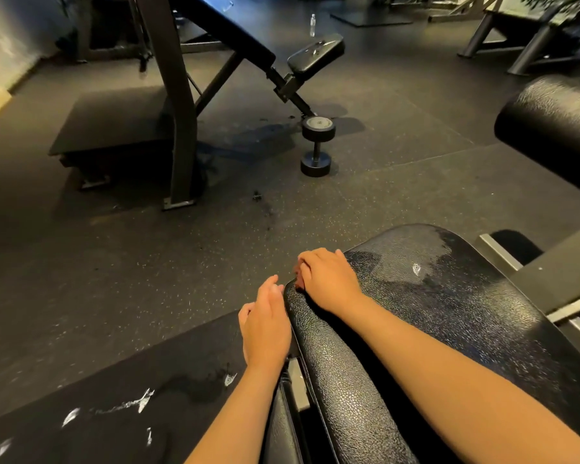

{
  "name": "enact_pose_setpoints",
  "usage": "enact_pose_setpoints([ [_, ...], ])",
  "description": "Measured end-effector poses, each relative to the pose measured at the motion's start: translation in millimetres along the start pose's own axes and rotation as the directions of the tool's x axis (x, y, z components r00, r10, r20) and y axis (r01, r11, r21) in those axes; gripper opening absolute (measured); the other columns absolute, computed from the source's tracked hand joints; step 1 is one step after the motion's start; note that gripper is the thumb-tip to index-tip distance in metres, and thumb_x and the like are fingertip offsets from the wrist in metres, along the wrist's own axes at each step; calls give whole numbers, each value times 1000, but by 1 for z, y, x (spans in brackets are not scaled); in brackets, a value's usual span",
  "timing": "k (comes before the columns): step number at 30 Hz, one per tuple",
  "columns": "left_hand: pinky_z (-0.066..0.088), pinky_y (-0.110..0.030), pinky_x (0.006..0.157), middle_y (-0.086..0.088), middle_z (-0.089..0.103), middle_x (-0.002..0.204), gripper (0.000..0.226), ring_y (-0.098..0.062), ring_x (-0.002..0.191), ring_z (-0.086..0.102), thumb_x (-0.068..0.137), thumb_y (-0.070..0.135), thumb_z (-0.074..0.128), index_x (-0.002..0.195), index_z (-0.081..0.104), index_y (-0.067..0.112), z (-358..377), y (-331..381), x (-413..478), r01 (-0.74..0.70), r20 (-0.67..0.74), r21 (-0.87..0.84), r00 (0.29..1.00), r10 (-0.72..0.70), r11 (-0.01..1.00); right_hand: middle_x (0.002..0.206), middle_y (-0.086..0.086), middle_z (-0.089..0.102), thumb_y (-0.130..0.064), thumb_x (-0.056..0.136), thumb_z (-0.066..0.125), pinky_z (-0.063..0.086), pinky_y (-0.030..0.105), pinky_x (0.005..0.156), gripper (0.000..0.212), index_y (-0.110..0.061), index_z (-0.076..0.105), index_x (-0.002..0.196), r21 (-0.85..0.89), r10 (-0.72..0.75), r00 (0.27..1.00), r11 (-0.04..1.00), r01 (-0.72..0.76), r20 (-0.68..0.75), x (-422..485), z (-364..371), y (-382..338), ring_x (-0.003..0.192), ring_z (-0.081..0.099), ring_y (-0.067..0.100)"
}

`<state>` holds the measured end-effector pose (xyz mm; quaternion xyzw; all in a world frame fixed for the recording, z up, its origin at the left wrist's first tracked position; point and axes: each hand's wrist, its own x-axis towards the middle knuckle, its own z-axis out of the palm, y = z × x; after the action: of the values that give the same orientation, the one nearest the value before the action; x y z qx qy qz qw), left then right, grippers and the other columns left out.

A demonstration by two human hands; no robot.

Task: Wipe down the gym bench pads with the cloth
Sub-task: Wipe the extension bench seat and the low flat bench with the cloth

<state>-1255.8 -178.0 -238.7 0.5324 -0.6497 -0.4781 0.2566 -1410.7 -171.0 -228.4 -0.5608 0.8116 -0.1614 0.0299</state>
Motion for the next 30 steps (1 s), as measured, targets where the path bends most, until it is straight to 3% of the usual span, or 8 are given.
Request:
enact_pose_setpoints([
  [4,41,-43,108,24,63,124,52,-9,120,56,98,54,18,136,52,43,-2,-2,4,18,-55,-123,998,-25,992,106,1,68,-21,99,42,33,41,102,26,-20,67,107,119,-116,993,986,112,26,-9,13,-30,105,57,23],
  [9,38,-35,109,16,60,134,45,-10,126,52,106,43,24,137,55,36,-5,-4,4,8,-108,-110,994,-20,994,112,-4,63,-27,98,46,24,41,114,27,-20,66,117,114,-368,928,926,359,68,-35,28,-35,111,54,19],
  [14,39,-46,110,11,61,135,65,-15,129,50,96,63,12,148,44,41,-2,-13,4,-81,-39,35,996,82,996,123,-9,62,-26,101,45,24,39,113,27,-28,62,122,175,-216,975,963,204,49,-14,9,-10,116,53,15],
  [16,41,-46,106,10,64,123,61,-17,128,49,99,59,14,151,40,40,-2,-12,3,-79,-4,82,997,79,994,128,-6,61,-26,103,43,28,41,112,29,-28,61,125,163,-47,998,986,41,33,-5,-1,6,116,53,21],
  [18,39,-46,108,12,64,125,55,-22,132,44,102,51,16,149,43,41,-2,-11,0,-70,18,126,997,68,990,133,-4,59,-27,104,42,20,44,118,32,-25,59,131,156,24,998,987,-32,55,-7,-4,9,124,50,19],
  [21,35,-42,111,14,58,138,50,-22,139,34,103,49,20,146,45,45,0,-10,1,-50,21,137,999,48,989,143,0,52,-30,104,41,16,45,120,39,-20,55,139,144,-65,997,988,57,48,-19,1,-8,136,40,19],
  [26,44,-47,104,16,66,115,46,-24,125,50,102,46,24,140,49,47,2,-14,8,-51,-4,104,999,51,993,146,-3,49,-30,101,43,24,41,115,38,-24,57,136,140,-250,966,961,239,64,-32,5,-6,136,40,15],
  [30,34,-42,113,16,62,127,45,-16,130,38,107,40,26,145,49,38,0,-12,2,-95,23,193,995,92,977,141,-6,52,-29,105,37,24,43,113,36,-25,56,135,72,-106,994,992,105,15,-15,1,14,131,44,15],
])
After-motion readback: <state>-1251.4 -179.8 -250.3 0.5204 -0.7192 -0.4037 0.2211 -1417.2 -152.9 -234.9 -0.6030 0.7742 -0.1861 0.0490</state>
